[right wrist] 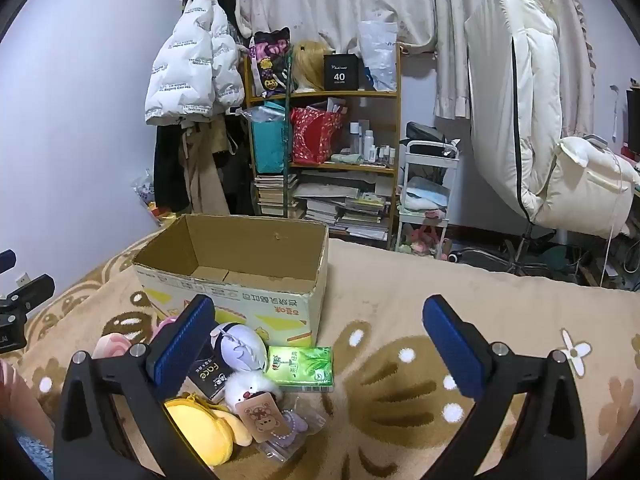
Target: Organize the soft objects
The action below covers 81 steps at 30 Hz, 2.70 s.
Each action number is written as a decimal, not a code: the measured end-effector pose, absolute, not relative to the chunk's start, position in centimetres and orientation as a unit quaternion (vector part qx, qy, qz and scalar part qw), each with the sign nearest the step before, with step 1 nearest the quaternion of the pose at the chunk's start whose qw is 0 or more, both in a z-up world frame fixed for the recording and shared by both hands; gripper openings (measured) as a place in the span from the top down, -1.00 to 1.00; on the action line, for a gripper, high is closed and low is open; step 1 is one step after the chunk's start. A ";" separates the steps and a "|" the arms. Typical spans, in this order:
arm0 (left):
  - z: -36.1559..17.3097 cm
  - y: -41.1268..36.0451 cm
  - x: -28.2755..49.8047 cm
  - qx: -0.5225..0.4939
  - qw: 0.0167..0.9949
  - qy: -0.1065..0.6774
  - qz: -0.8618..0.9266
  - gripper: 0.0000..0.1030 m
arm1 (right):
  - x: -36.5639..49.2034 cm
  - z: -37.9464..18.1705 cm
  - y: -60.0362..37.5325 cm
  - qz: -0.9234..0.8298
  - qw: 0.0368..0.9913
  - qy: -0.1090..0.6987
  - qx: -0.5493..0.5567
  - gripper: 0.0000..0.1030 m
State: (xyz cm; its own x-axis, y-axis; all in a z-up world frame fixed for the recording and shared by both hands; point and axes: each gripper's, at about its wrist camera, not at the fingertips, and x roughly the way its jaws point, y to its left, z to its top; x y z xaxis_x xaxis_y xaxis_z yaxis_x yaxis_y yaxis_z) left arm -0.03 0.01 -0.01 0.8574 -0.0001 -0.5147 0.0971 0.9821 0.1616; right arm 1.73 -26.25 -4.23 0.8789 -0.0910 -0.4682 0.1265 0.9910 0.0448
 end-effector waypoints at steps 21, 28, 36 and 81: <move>-0.1 -0.1 0.1 0.095 0.957 0.272 -0.026 -0.99 | 1.7 -4.2 -26.1 -0.055 0.968 0.242 0.037 -1.00; -0.9 0.4 0.1 0.094 0.957 0.274 -0.025 -0.99 | 1.7 -4.1 -26.1 -0.056 0.968 0.242 0.037 -1.00; -1.0 0.5 0.2 0.094 0.957 0.274 -0.025 -0.99 | 1.7 -4.2 -26.1 -0.055 0.968 0.242 0.037 -1.00; -2.6 1.7 0.8 0.098 0.955 0.279 -0.021 -0.99 | 1.5 -4.2 -25.7 -0.055 0.969 0.239 0.038 -1.00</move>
